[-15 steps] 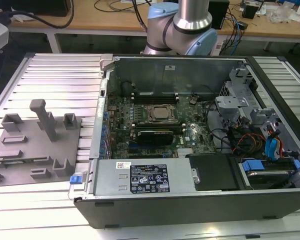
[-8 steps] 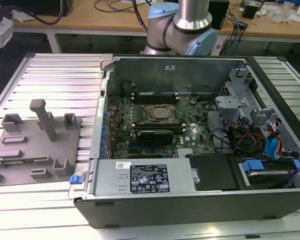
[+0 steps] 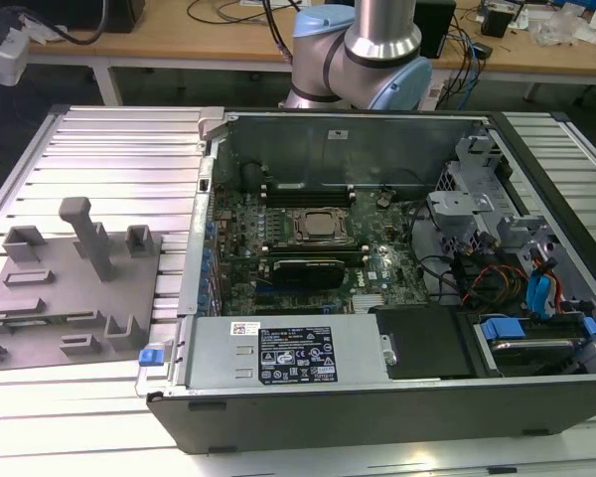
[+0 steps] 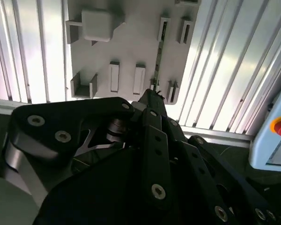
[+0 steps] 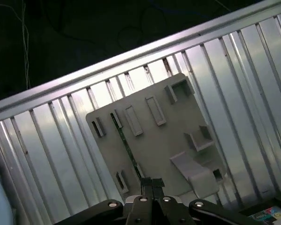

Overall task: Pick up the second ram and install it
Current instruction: 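Pick up the second ram and move it above second insertion slot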

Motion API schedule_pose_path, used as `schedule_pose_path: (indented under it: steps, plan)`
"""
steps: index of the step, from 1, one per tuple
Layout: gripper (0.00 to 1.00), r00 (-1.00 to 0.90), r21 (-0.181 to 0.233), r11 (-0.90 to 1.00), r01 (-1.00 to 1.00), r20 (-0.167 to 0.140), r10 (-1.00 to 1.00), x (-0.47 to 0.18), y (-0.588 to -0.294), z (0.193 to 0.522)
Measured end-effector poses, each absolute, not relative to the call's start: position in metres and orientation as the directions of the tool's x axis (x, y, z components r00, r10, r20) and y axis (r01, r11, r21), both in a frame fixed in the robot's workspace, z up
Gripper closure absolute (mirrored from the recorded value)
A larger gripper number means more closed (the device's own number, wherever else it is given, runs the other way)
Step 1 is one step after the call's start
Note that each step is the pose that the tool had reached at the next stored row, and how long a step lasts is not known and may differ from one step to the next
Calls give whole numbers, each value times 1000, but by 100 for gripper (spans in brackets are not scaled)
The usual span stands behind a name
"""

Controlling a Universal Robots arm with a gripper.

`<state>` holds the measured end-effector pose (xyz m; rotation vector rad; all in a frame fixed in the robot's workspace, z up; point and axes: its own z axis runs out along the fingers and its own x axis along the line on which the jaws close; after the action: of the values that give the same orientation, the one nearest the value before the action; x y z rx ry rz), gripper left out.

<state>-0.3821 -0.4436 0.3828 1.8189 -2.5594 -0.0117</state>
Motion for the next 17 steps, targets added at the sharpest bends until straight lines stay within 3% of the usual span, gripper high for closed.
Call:
schedule_pose_path:
  steps: [13,17]
  plan:
    - [89,20,7,-20,-1000,-3,-1000,-382,-444,383]
    - [89,20,7,-20,-1000,-3,-1000,-382,-444,383]
